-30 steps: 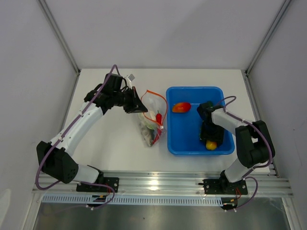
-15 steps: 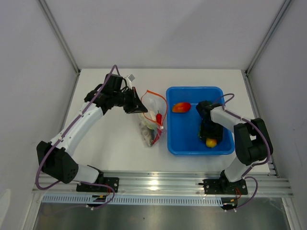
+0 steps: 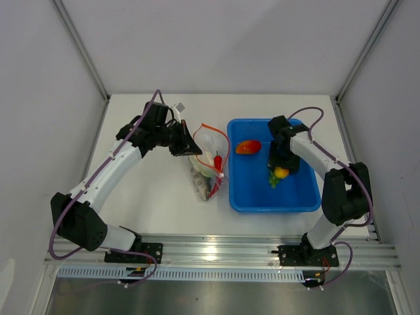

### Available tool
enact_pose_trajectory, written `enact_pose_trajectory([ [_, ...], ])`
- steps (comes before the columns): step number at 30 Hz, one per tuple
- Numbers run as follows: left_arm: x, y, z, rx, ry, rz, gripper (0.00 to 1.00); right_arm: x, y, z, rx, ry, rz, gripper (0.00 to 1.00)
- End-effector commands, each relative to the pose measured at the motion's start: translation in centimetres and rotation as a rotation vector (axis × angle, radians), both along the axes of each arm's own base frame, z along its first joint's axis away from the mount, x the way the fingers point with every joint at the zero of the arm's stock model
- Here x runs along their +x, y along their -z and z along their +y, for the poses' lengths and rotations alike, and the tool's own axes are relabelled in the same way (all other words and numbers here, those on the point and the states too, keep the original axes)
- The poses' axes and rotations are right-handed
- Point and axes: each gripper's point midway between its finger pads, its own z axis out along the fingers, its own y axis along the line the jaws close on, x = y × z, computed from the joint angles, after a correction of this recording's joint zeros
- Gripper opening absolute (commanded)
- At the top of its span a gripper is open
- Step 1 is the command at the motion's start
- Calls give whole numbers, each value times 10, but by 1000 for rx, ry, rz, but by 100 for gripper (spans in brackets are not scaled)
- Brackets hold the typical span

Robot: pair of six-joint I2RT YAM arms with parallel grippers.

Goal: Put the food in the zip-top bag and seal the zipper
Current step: Pick up the fake fruit from the bin, then place the fake fruit in the zipper food storage bag.

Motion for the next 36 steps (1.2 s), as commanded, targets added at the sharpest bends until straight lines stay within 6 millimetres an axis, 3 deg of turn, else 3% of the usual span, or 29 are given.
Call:
enact_pose_trajectory([
  [1,5,-11,-4,-21,5,-27,1,17,-37,13,60,-30,-72,0],
  [6,4,-10,-4,-20,13,-24,0,44,-101,57,256,-140,-254,0],
  [7,4,-11,-4,-21,16,-24,1,47,-125,72,329,-182,-309,0],
  [9,3,-12,-4,-22,20,-30,0,50,-154,97,421,-253,-383,0],
  [11,3,-15,-4,-21,24,-37,1,47,-191,118,520,-333,-466,0],
  [14,3,-16,-4,-21,28,-41,1,41,-232,151,656,-448,-558,0],
  [17,3,-20,-5,-29,32,-48,1,29,-248,180,804,-554,-558,0],
  [20,3,-22,-5,-34,33,-51,1,15,-242,209,914,-637,-466,4],
  [25,3,-29,-5,-40,31,-66,1,1,-236,247,928,-735,-402,12],
  [26,3,-29,-5,-39,31,-64,1,-3,-227,256,922,-747,-365,16],
  [30,4,-36,-5,-45,23,-82,0,1,-217,266,871,-735,-329,20],
  [34,5,-39,-5,-49,15,-86,1,-2,-198,264,814,-740,-261,49],
  [36,6,-40,-4,-46,10,-92,1,-3,-193,262,794,-737,-246,56],
])
